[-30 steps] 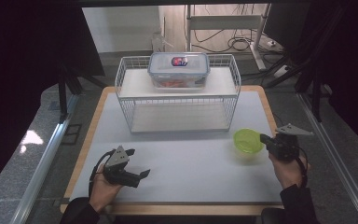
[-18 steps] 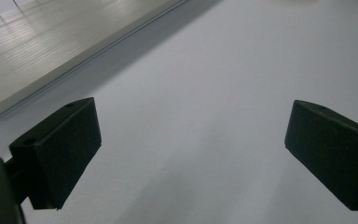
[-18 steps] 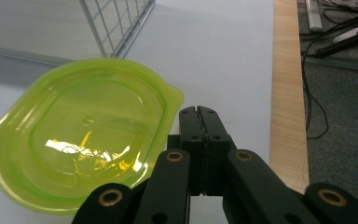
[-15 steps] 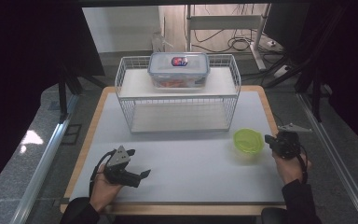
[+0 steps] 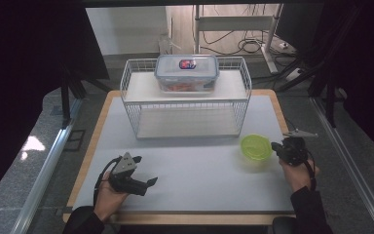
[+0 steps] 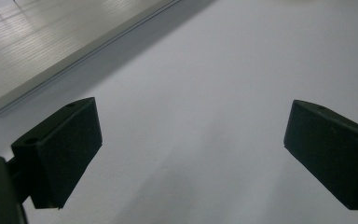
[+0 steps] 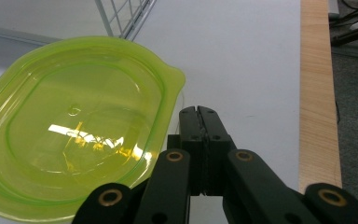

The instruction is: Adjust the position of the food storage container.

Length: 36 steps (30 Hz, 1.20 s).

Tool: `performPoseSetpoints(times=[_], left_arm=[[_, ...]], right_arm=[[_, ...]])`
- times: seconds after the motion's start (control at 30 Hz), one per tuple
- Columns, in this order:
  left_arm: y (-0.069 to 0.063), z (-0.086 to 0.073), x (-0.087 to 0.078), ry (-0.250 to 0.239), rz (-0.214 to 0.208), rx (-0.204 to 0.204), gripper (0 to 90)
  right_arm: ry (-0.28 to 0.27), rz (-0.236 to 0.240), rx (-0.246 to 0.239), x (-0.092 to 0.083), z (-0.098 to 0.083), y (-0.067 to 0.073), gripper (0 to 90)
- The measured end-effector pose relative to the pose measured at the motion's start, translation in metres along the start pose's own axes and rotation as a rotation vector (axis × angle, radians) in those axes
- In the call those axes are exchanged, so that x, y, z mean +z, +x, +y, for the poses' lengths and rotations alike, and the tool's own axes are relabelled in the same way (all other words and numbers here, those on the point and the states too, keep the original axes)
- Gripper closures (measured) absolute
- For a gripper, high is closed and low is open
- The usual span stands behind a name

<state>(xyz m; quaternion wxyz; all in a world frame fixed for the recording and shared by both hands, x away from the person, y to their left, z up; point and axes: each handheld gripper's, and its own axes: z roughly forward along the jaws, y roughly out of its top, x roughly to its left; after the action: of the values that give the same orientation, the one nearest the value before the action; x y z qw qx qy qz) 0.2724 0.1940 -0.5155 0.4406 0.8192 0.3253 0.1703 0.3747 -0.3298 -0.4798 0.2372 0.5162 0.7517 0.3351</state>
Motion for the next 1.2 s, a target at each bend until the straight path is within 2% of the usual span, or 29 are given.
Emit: performPoseSetpoints(times=[0.33,0.43,0.8,1.2], left_arm=[[-0.001,0.0,0.001,0.003,-0.002,0.0,4.3],[-0.001,0.0,0.002,0.006,-0.003,0.001,4.4],[-0.001,0.0,0.002,0.01,-0.005,0.003,4.4],[-0.001,0.0,0.002,0.014,-0.006,0.006,4.4]], right_arm=[[0.0,0.038,0.007,0.005,0.003,0.007,89.5],[0.007,0.068,-0.006,0.008,0.006,0.017,89.6],[0.027,0.123,-0.034,0.006,0.004,0.038,89.6],[0.064,0.212,-0.082,0.005,0.001,0.068,89.4]])
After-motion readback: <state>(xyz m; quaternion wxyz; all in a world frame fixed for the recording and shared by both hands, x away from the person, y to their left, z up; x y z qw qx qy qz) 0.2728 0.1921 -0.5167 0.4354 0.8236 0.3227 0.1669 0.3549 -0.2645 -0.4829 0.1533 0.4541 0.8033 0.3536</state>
